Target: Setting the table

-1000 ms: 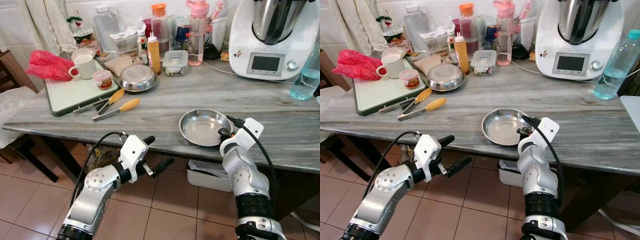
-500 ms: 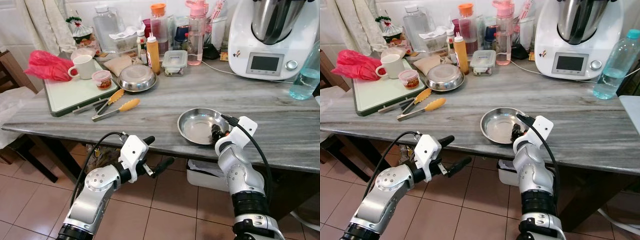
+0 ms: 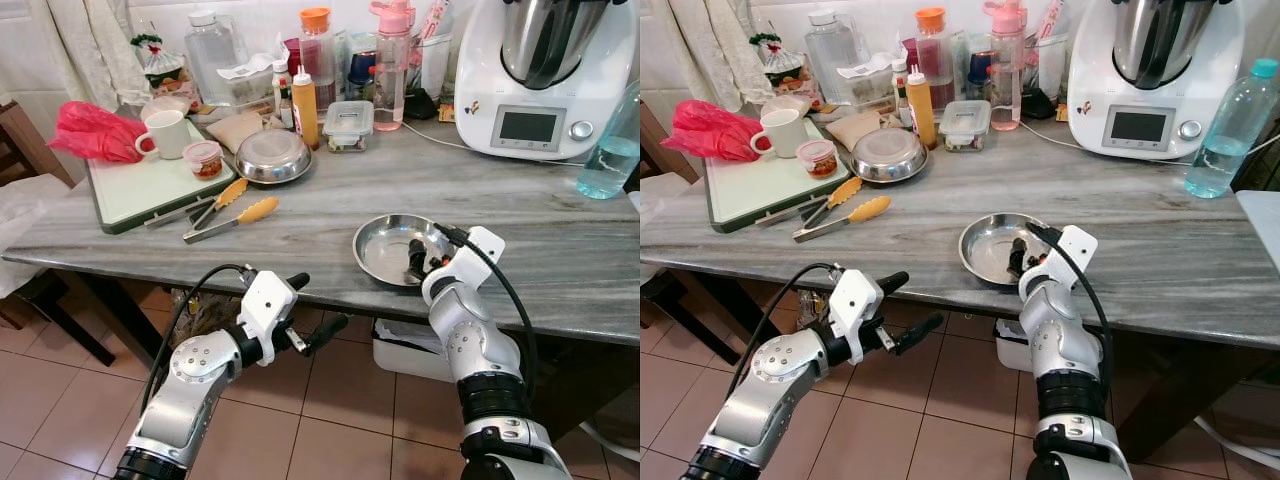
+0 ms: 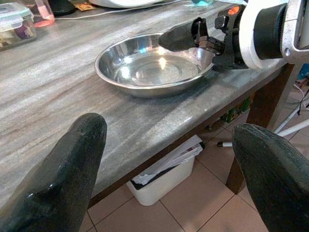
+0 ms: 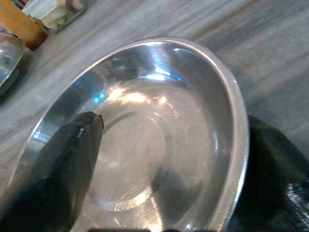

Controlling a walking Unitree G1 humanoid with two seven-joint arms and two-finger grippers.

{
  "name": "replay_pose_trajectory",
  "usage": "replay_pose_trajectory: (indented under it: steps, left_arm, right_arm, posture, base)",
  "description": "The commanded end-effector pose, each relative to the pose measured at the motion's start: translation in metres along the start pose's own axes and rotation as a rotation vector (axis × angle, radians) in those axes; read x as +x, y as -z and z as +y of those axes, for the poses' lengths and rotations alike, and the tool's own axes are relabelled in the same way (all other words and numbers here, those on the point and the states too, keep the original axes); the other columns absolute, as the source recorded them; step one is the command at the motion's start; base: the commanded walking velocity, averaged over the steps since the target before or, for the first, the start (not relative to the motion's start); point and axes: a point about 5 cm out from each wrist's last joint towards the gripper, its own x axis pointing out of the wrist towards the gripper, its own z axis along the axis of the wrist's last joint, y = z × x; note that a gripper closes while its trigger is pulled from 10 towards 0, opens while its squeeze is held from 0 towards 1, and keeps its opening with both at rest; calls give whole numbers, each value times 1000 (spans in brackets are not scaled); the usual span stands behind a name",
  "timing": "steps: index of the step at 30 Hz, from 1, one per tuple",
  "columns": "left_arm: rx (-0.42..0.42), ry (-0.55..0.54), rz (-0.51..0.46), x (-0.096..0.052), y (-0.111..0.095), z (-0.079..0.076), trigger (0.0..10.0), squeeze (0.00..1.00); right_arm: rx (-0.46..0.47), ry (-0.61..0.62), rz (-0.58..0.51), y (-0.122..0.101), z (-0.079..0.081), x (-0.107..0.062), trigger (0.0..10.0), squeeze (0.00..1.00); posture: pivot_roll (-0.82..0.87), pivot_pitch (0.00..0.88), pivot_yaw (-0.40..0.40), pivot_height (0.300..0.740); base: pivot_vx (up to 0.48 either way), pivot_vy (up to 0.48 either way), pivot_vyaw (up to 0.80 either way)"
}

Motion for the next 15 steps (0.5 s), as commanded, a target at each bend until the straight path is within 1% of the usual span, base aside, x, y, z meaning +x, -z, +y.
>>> replay_pose_trajectory:
  steps: [1, 4, 5, 10, 12, 15]
  left_arm:
    - [14, 1, 7, 1, 0, 2, 10000, 0]
    - [14, 1, 6, 2, 0, 2, 10000, 0]
    - [13, 1, 5, 2, 0, 2, 10000, 0]
    - [10, 0, 4, 3, 0, 2, 10000, 0]
    - [6, -1, 3, 3, 0, 2, 10000, 0]
    - [7, -2, 1, 4, 0, 2, 10000, 0]
  right_arm:
    - [0, -36, 10, 3, 4, -2, 10000, 1000]
    - [-39, -43, -41, -5, 2, -4, 10000, 1000]
    - [-68, -35, -81, -11, 1, -6, 10000, 1000]
    - [-92, -16, -126, -19, -1, -11, 10000, 1000]
    - [-88, -26, -141, -21, 0, -15, 10000, 1000]
    - [-108, -38, -158, -22, 0, -18, 10000, 1000]
  posture:
    - [-60, 0, 97, 740]
    - [-64, 0, 97, 740]
    - [-67, 0, 97, 740]
    - [-68, 0, 94, 740]
    - [-68, 0, 93, 740]
    - [-69, 0, 92, 740]
  base:
    - [0, 0, 0]
    - [0, 0, 0]
    - [0, 0, 0]
    - [0, 0, 0]
    - [0, 0, 0]
    - [0, 0, 0]
